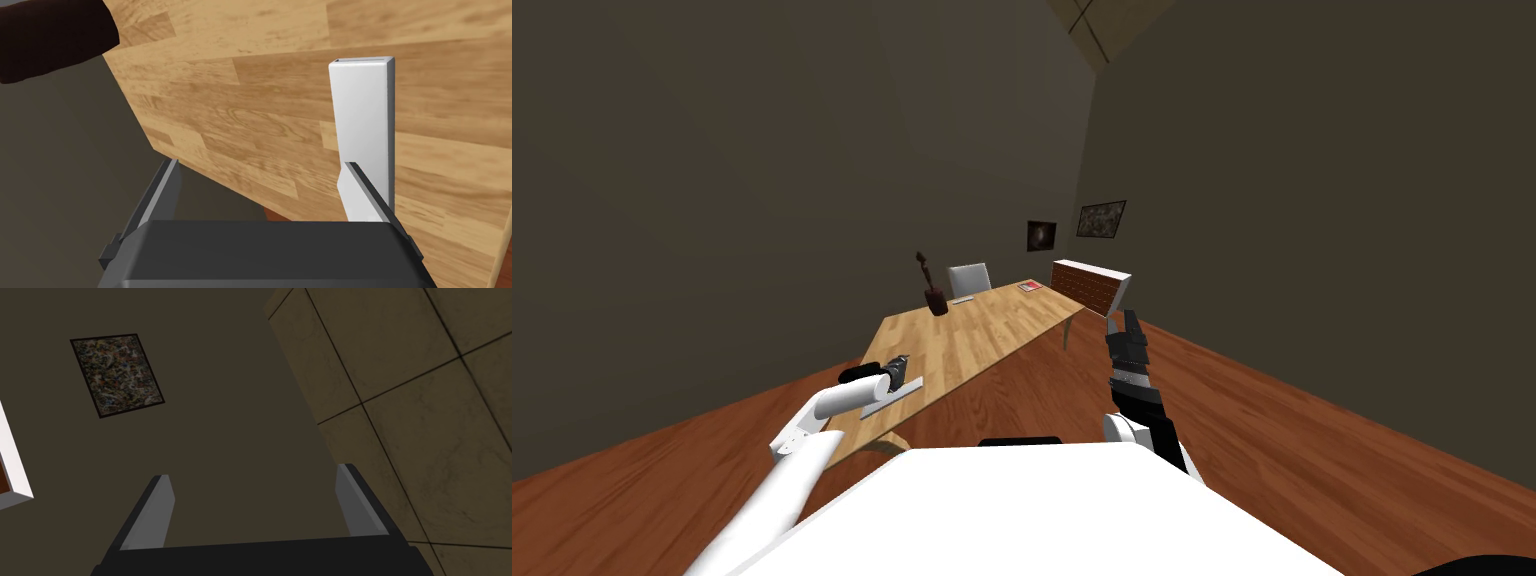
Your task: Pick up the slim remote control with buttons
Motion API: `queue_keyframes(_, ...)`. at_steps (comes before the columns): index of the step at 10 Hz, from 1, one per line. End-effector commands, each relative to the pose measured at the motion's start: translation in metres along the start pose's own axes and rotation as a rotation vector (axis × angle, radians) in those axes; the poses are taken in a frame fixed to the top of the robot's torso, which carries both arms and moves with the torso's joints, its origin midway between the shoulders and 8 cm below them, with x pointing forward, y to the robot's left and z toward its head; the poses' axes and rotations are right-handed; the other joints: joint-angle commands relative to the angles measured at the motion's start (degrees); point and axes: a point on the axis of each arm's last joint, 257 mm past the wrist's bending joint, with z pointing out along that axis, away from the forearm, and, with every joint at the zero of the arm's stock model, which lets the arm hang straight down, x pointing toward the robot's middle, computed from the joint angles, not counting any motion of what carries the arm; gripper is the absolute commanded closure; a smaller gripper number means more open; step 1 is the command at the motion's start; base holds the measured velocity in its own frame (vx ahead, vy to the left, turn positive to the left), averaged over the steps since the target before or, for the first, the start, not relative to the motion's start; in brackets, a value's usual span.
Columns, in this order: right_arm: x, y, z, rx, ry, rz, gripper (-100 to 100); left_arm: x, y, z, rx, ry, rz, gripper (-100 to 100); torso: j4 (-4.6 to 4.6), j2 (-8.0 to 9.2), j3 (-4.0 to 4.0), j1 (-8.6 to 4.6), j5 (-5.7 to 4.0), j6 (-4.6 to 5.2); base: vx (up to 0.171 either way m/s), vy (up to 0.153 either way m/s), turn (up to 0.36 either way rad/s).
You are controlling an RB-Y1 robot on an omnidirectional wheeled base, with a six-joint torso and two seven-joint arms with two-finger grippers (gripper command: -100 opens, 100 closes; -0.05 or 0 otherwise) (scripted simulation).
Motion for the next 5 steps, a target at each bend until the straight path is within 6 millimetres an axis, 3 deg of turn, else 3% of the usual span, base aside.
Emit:
queue_keyframes(1, 0.0, 0.0, 0.0, 0.0, 0.0, 0.0, 0, -0.009, 0.013, 0.005, -0.064, -0.003, -0.023, -100, 0.0, 0.0, 0.0, 0.0, 0.0, 0.0, 0.016, 0.027, -0.078)
queue_keyframes(4, 0.0, 0.0, 0.0, 0.0, 0.0, 0.0, 0, -0.018, 0.045, 0.013, -0.163, -0.01, -0.054, -100, 0.01, -0.01, 0.0, 0.04, 0.0, 0.02, 0.018, 0.03, -0.06)
queue_keyframes(5, 0.0, 0.0, 0.0, 0.0, 0.0, 0.0, 0, -0.018, 0.045, 0.013, -0.163, -0.01, -0.054, -100, 0.0, 0.01, 0.0, 0.04, 0.01, -0.01, 0.005, 0.013, 0.01)
